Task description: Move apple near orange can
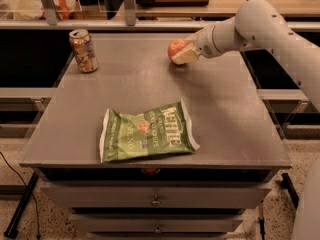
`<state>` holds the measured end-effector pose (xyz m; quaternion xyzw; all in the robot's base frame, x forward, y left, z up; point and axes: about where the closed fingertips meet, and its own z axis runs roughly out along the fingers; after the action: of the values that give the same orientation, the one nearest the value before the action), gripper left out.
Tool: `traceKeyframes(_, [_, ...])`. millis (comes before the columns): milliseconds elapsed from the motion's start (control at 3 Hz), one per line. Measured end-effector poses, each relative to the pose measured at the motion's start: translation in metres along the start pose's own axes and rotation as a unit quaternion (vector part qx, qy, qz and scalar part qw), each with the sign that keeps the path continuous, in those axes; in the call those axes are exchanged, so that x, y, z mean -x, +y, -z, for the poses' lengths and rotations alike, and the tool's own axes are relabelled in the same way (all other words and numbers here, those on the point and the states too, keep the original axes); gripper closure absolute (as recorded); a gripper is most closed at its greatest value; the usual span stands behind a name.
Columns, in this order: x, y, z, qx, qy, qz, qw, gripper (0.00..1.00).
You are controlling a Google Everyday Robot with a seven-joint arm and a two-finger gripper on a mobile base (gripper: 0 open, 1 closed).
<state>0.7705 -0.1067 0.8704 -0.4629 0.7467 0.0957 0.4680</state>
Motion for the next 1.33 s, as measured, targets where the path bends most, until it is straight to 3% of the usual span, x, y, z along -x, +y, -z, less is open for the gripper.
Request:
traceKeyframes(333, [0.01,-0.001,0.005,0.003,-0.013,0.007,0.9999,0.98])
traceKeyframes(1000, [0.062,-0.006,0.046,0.014,-0.075,0.051,0.9957,1.0])
traceKeyframes(1333, [0.065,-0.006,0.047,0.016,-0.077,0.055,0.9953,1.0])
